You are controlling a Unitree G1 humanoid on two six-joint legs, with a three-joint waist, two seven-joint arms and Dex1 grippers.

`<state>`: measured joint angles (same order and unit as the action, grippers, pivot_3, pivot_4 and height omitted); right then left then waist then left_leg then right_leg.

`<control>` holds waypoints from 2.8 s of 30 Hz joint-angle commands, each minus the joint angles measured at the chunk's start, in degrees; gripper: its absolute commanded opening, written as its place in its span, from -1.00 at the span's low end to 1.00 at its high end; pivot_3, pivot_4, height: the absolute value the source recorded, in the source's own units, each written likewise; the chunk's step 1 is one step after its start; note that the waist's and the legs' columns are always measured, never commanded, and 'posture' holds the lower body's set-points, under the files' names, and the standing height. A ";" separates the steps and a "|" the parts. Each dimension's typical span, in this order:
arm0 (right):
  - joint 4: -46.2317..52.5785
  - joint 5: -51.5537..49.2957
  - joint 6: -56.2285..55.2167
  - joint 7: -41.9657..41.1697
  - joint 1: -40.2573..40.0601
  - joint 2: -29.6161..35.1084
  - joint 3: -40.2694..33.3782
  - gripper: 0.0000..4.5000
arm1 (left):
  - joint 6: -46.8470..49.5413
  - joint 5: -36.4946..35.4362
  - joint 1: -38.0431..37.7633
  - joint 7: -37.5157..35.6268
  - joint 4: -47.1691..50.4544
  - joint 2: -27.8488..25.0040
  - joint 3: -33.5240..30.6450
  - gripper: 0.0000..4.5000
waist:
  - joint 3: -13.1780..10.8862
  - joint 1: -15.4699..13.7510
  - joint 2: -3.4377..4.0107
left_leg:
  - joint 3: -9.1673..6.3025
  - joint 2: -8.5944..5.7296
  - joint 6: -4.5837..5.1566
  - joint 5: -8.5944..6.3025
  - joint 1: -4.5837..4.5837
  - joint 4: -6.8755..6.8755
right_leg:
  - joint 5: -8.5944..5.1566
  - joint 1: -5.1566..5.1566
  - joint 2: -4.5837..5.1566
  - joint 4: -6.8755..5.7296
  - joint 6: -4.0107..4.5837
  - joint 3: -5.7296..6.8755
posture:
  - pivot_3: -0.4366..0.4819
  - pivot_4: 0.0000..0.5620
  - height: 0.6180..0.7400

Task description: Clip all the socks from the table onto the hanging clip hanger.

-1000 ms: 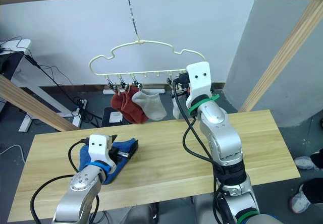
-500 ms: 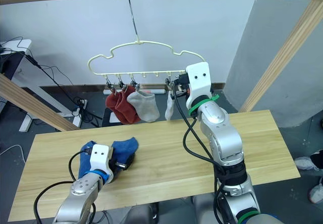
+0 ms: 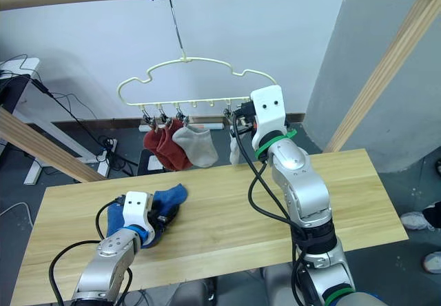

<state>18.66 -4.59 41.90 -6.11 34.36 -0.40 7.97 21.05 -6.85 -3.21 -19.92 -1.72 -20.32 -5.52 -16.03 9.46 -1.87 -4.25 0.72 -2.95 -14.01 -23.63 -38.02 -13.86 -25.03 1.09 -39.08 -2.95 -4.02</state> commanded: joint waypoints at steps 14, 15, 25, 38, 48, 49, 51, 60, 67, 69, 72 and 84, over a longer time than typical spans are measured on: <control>3.12 0.08 -0.83 0.27 0.72 0.22 -0.30 -1.00 | -2.98 -8.07 0.25 -17.91 6.85 -0.49 6.37 -0.53 | 0.00 0.06 0.00 | 0.01 0.02 0.00 0.00 -0.04 0.05 | 0.00 -0.03 -0.02 0.07 0.00 -0.01 | -0.53 -0.09 1.00; 3.21 0.09 -0.79 0.27 0.67 0.32 -0.33 -1.00 | -3.44 -9.01 0.57 -19.37 8.13 -0.47 6.76 -0.63 | 0.00 0.06 0.00 | 0.00 0.02 0.00 0.00 -0.04 0.07 | 0.00 -0.04 -0.02 0.07 0.00 -0.01 | -0.53 -0.09 1.00; 3.19 0.04 -0.91 0.50 1.05 0.29 -0.50 -1.00 | -5.55 -11.26 3.95 -20.72 13.41 2.23 8.81 -0.99 | -0.01 0.01 0.00 | 0.01 0.00 0.00 0.00 -0.08 0.09 | -0.01 -0.05 -0.02 0.11 -0.01 -0.03 | -0.55 -0.10 1.00; 3.31 -0.07 -0.56 0.57 1.39 0.70 -0.88 -1.00 | -11.05 -6.73 9.96 -9.57 13.30 14.47 13.31 -0.99 | 0.00 0.36 -0.01 | -0.01 -0.03 0.00 0.00 -0.14 0.10 | 0.01 -0.06 -0.04 0.13 -0.05 -0.04 | -0.60 -0.13 1.00; 3.59 -0.41 0.45 0.73 1.36 0.41 -1.04 -1.00 | -17.19 -4.90 14.82 -3.29 5.71 19.20 11.39 -0.99 | -0.01 0.41 -0.01 | 0.01 -0.06 0.01 0.00 -0.16 0.05 | 0.01 -0.04 -0.05 0.15 -0.08 -0.06 | -0.63 -0.13 1.00; 3.64 -0.43 0.61 0.79 1.36 0.31 -1.04 -1.00 | -17.58 -4.83 15.12 -3.02 5.27 19.34 11.38 -0.99 | 0.00 0.42 -0.01 | 0.01 -0.06 0.01 0.00 -0.17 0.05 | 0.01 -0.04 -0.05 0.16 -0.08 -0.06 | -0.64 -0.14 1.00; 3.90 -0.62 1.15 0.80 1.32 0.09 -1.07 -1.00 | -18.21 -4.82 15.63 -2.67 4.91 19.54 11.48 -0.99 | 0.00 0.44 -0.01 | 0.01 -0.06 0.01 0.00 -0.17 0.06 | 0.01 -0.04 -0.05 0.16 -0.08 -0.05 | -0.64 -0.14 1.00; 5.13 -2.17 4.10 1.40 0.90 -1.79 -1.62 -1.00 | -17.69 -4.95 16.31 -3.12 4.70 19.03 12.25 -0.99 | 0.00 0.94 -0.01 | 0.00 -0.06 0.01 0.00 -0.18 0.07 | 0.01 -0.04 -0.05 0.16 -0.08 -0.05 | -0.65 -0.14 1.00; 5.29 -2.20 4.73 1.78 1.25 -2.73 -2.07 -1.00 | -16.84 -4.80 16.59 -3.32 3.77 18.39 12.62 -0.99 | 0.00 1.67 -0.01 | 0.00 -0.06 0.01 0.00 -0.18 0.08 | 0.00 -0.04 -0.05 0.16 -0.10 -0.05 | -0.65 -0.14 1.00; 5.28 -2.14 4.73 1.81 1.33 -2.74 -2.14 -1.00 | -16.37 -4.96 16.45 -3.46 3.68 18.32 12.76 -0.99 | 0.00 1.68 -0.01 | -0.01 -0.06 0.01 0.00 -0.18 0.08 | 0.00 -0.04 -0.05 0.16 -0.10 -0.04 | -0.65 -0.14 1.00; 5.36 -2.19 4.90 1.80 1.32 -2.81 -2.22 -1.00 | -16.22 -4.85 16.41 -3.37 3.59 18.32 13.02 -0.99 | 0.00 1.68 -0.01 | -0.01 -0.06 0.01 0.00 -0.18 0.08 | 0.00 -0.04 -0.05 0.16 -0.10 -0.05 | -0.65 -0.14 1.00; 5.48 -2.34 5.52 1.63 1.17 -2.94 -2.08 -1.00 | -14.69 -5.50 18.68 -1.81 2.93 19.04 12.08 -0.99 | 0.00 1.71 -0.01 | -0.02 -0.07 0.01 0.00 -0.18 0.08 | -0.01 -0.04 -0.05 0.17 -0.11 -0.05 | -0.65 -0.14 1.00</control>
<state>21.65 -6.30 47.44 -4.83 34.91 -3.05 6.28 6.44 -12.15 14.40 -21.91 0.06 -1.84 6.71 -16.03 11.16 -1.88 -4.26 0.65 -2.95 -14.01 -23.81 -37.94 -13.87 -25.07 1.04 -38.91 -3.06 -4.07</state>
